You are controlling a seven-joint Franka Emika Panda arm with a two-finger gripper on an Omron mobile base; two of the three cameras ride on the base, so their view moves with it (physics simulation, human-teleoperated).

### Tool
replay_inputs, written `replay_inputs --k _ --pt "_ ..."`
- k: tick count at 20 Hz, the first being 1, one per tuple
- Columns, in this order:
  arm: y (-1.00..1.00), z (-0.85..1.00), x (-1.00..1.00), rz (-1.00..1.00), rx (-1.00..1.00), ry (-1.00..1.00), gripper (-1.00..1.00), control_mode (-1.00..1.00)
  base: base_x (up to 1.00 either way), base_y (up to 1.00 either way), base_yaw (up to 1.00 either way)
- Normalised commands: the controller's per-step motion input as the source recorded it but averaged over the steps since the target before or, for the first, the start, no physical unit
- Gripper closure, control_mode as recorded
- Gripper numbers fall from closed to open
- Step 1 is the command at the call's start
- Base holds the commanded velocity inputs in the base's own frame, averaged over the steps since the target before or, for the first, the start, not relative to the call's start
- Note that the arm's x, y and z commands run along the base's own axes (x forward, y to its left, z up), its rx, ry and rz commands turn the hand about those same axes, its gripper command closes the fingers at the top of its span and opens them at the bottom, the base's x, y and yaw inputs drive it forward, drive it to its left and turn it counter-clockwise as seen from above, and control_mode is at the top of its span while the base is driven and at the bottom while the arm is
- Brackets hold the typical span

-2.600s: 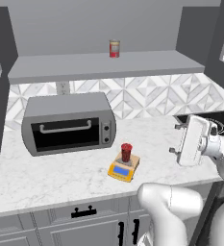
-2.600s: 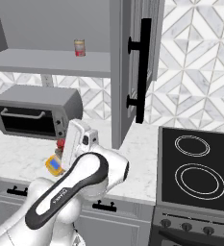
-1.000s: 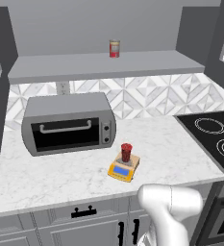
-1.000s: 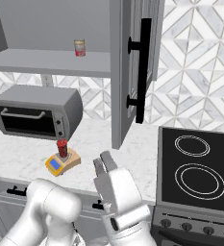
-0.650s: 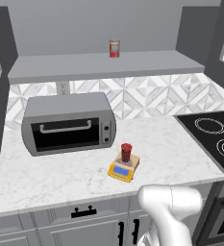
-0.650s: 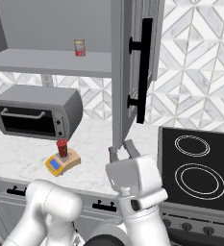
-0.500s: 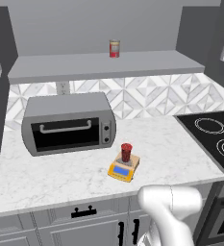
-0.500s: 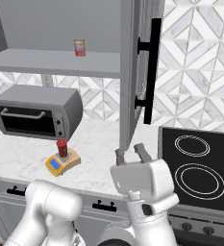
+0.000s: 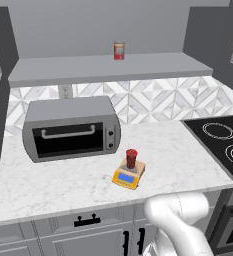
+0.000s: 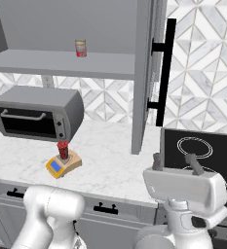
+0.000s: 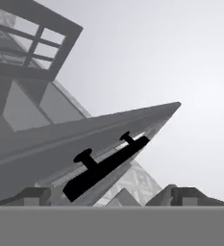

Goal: Pick the yogurt and place it on the digital scale for weighing, and close the cabinet.

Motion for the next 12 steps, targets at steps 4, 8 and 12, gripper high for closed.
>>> replay_inputs --k 4,8,12 --pt "-0.15 0.0 0.66 0.0 0.05 0.0 -1.0 -1.0 0.0 0.0 0.0" --pt "-0.03 0.0 0.98 0.07 0.1 0.0 -1.0 -1.0 0.0 0.0 0.0" --pt "-0.05 0.0 0.98 0.14 0.13 0.0 -1.0 -1.0 0.0 0.0 0.0"
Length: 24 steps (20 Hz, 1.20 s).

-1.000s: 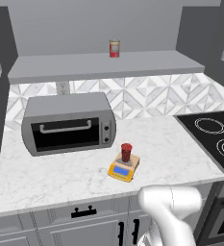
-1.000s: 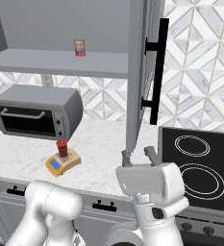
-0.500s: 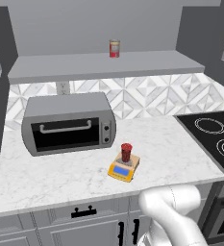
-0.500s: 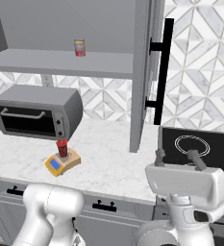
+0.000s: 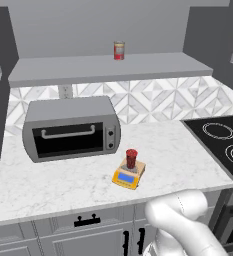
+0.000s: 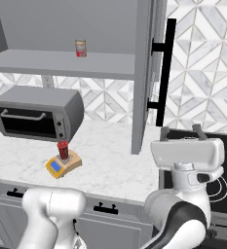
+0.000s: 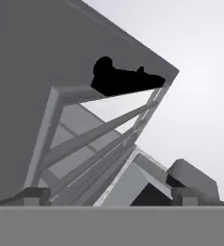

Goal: Pick the yogurt and place it on the digital scale for weighing, and close the cabinet.

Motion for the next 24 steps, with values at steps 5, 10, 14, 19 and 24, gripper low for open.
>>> replay_inputs --k 5,10,14,19,24 --pt "-0.35 0.0 0.76 0.16 0.13 0.0 -1.0 -1.0 0.0 0.0 0.0" --pt "-0.2 0.05 0.64 0.13 0.1 0.0 -1.0 -1.0 0.0 0.0 0.0" --pt "0.52 0.78 -0.09 0.0 -0.04 -0.11 -1.0 -1.0 0.0 0.0 0.0" --pt "1.0 0.76 -0.17 -0.04 -0.19 -0.17 -1.0 -1.0 0.0 0.0 0.0" --pt "1.0 0.17 -0.03 -0.15 -0.3 -0.11 -1.0 -1.0 0.0 0.0 0.0"
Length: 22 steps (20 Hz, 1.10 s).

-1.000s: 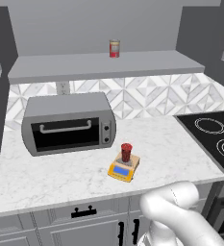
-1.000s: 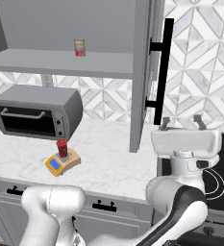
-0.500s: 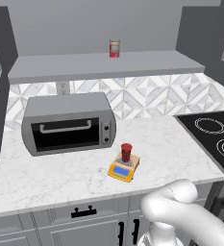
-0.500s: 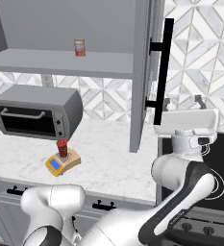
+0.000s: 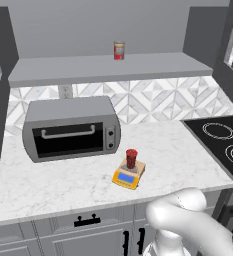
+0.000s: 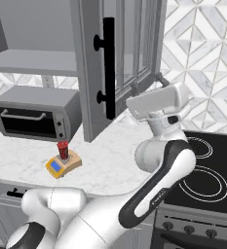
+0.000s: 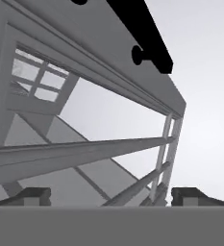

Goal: Pick the yogurt and place it on the digital scale for weighing, and close the cabinet.

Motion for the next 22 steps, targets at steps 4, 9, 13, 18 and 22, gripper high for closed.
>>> replay_inputs --k 4,9,13,18,22 --pt "1.0 0.0 0.19 -0.29 -0.27 -0.07 -1.0 -1.0 0.0 0.0 0.0" --pt "1.0 0.0 0.62 -0.35 -0.23 0.0 -1.0 -1.0 0.0 0.0 0.0" --pt "1.0 0.0 0.83 -0.34 -0.22 0.01 -1.0 -1.0 0.0 0.0 0.0" --pt "0.93 0.0 0.81 -0.33 -0.18 0.07 -1.0 -1.0 0.0 0.0 0.0" --pt "0.62 0.0 0.95 -0.2 -0.1 0.07 -1.0 -1.0 0.0 0.0 0.0"
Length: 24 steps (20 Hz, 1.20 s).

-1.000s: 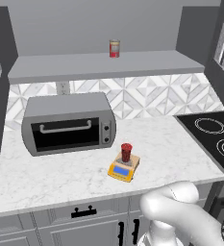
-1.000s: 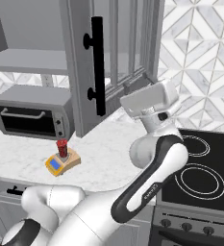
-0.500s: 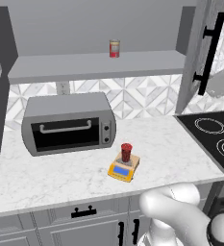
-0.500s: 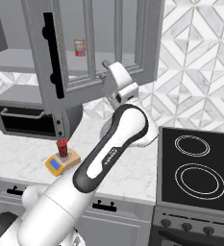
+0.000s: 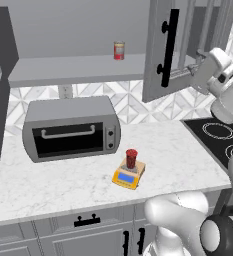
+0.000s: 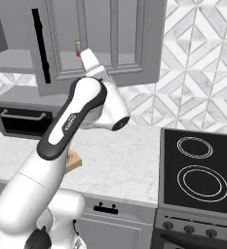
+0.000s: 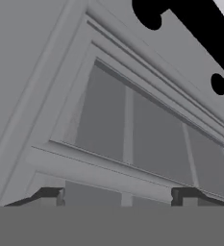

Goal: Pick the yogurt and place it on the digital scale for weighing, and close the cabinet.

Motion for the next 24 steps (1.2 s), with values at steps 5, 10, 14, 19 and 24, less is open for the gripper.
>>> replay_inputs --k 5,10,14,19,24 --pt "0.21 -0.07 1.0 0.0 0.0 0.0 -1.0 -1.0 0.0 0.0 0.0" --pt "0.0 -0.13 0.94 0.0 0.0 0.0 -1.0 -1.0 0.0 0.0 0.0" --pt "0.0 -0.06 0.83 0.0 0.0 0.0 -1.0 -1.0 0.0 0.0 0.0" --pt "0.0 -0.1 0.85 0.0 0.0 -0.04 -1.0 -1.0 0.0 0.0 0.0" --pt "-0.3 0.03 -0.35 0.0 0.06 -0.2 -1.0 -1.0 0.0 0.0 0.0"
